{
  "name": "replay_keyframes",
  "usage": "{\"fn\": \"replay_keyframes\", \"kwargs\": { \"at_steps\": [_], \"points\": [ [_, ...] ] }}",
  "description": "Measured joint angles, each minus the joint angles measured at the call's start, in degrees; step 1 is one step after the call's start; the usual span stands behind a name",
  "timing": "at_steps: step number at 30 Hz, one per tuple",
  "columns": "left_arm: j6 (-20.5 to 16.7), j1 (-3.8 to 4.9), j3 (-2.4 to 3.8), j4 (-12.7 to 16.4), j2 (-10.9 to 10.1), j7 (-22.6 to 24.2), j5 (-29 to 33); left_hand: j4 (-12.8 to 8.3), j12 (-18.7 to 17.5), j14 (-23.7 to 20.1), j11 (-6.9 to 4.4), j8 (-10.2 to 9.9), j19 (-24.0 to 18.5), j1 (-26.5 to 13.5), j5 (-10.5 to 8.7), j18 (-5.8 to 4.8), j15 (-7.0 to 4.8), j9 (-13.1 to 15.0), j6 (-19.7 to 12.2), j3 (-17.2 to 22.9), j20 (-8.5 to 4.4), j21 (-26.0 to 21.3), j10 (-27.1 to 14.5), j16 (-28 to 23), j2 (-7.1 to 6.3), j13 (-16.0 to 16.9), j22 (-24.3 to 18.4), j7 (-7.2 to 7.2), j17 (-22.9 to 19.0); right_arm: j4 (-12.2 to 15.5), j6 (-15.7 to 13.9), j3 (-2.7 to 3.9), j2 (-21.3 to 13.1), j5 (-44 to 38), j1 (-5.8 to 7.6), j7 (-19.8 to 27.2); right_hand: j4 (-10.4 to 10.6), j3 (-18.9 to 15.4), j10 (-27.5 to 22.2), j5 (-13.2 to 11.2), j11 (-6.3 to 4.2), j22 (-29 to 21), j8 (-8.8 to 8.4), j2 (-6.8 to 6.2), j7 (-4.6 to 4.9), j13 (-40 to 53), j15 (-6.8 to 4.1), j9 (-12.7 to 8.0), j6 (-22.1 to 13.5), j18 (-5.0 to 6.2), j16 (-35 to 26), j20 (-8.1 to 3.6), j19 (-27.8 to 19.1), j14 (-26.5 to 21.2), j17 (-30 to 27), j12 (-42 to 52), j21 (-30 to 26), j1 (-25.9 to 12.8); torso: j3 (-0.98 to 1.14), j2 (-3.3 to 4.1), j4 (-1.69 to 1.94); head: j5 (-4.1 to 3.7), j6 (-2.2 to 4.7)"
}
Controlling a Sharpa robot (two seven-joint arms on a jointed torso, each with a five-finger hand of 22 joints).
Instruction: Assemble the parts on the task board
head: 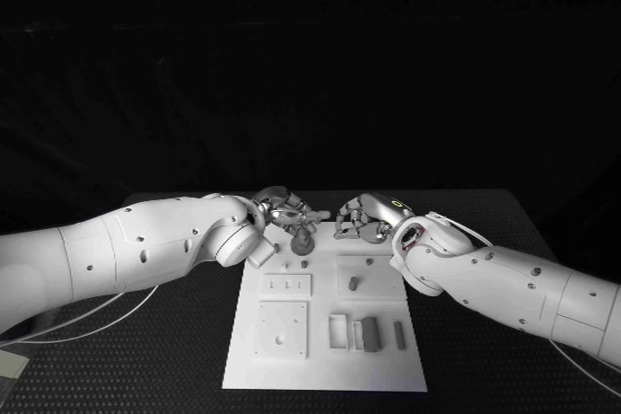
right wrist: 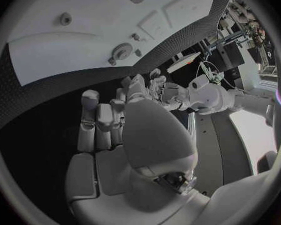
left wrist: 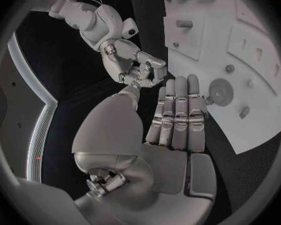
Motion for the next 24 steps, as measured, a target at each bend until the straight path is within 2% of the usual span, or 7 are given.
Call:
{"fn": "replay_keyframes", "kwargs": {
  "at_steps": [20, 24],
  "points": [
    [1.3, -0.01, 0.00, -0.2, 1.0, -2.7, -0.1, 0.0, 0.0, -0.2, -0.01, 0.0, 0.0, -4.5, 0.00, 0.00, -0.21, 0.0, 0.6, 2.3, 0.01, 0.0, 0.0, 1.1, -0.73, 1.9, 1.0, -0.60, 0.0, 0.7, -0.1, 0.60, 0.8, -0.6, 0.00, -0.6, -0.2, 0.2, 0.0, 0.0, 0.00, -0.1, 0.00, 0.00, -0.03, -0.1, 0.11, 0.0, 0.1, -0.01, 0.0, -0.12, 0.3, 0.1, -0.1, 0.0, 0.0, 0.0, -0.03, 0.02, 0.03, 0.00, -0.20],
    [1.6, -0.02, 0.00, -0.3, 1.2, -3.2, -0.1, 0.0, 0.0, 0.1, -0.53, 0.0, 0.3, -5.3, 0.00, 0.00, -0.54, 0.1, 1.2, 2.8, -0.31, 0.3, 0.5, 1.6, -0.99, 2.4, 1.4, -0.62, 0.0, 0.8, -0.1, 0.68, 1.0, -0.7, 0.00, -0.6, -0.2, 0.2, 0.0, 0.0, 0.00, -0.1, -0.01, 0.00, -0.02, -0.1, 0.12, 0.1, 0.1, -0.01, 0.0, -0.12, 0.3, 0.1, 0.0, 0.0, 0.0, 0.0, -0.04, 0.02, 0.03, 0.01, -0.24]
  ]
}}
